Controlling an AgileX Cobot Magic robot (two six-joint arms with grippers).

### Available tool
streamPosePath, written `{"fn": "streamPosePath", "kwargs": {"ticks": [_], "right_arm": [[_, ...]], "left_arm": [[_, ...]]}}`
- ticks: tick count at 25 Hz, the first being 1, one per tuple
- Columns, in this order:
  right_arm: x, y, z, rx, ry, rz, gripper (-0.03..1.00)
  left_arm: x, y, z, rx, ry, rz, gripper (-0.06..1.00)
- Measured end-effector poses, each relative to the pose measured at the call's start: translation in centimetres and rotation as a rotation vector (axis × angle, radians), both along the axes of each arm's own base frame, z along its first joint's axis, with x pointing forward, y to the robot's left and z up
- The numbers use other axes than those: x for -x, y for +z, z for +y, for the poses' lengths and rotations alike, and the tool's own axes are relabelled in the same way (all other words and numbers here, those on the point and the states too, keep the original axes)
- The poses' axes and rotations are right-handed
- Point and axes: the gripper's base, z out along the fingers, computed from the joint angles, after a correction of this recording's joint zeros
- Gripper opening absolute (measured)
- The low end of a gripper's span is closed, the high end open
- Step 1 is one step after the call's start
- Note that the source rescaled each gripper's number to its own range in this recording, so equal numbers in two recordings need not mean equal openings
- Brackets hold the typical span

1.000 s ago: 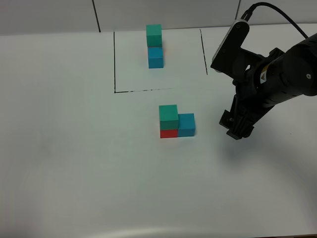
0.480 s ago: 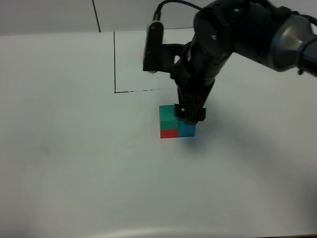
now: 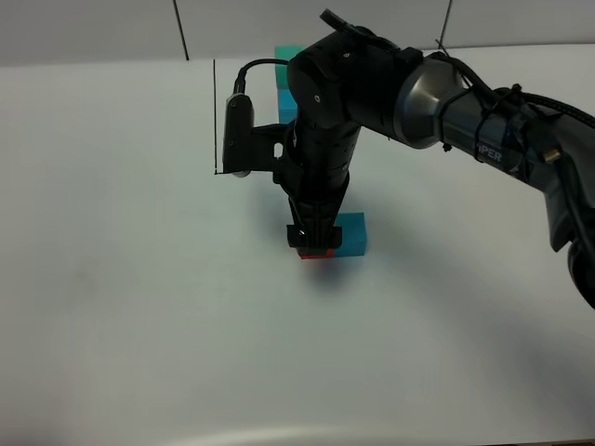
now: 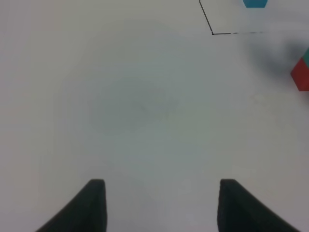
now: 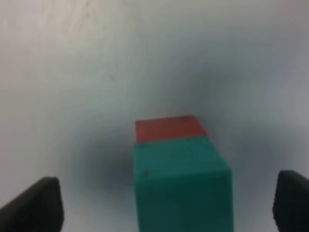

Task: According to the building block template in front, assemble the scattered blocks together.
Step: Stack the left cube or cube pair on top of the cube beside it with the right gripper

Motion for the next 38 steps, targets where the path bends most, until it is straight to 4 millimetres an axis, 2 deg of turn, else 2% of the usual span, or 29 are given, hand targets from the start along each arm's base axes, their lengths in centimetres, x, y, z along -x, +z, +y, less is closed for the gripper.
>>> {"fn": "streamPosePath", "kwargs": {"ticks": [11,21,24,28,33,38], "right_arm": [[-0.9,-3.7,0.3,0.028,0.018,0.023,0.76],[-1.5,-3.9,-0.4,0.027,-0.003,0.023,0.74],[-1.6,-4.0,-0.3,0.021,-0.003,0.016,0.66],[-1.7,-4.7,-0.2,0.027,-0.003,0.023,0.43],[-1.7,-5.6,-0.2,0.039,-0.003,0.036,0.01],[-1.7,-5.6,-0.2,0.036,-0.011,0.036,0.01]], "left_arm": [[0.0,0.0,0.0,0.002,0.001,0.0,0.16],[0.0,0.0,0.0,0.001,0.001,0.0,0.16],[0.0,0.0,0.0,0.001,0.001,0.0,0.16],[0.0,0.0,0.0,0.001,0.001,0.0,0.16],[0.0,0.0,0.0,0.001,0.001,0.0,0.16],[0.0,0.0,0.0,0.001,0.001,0.0,0.16]]}}
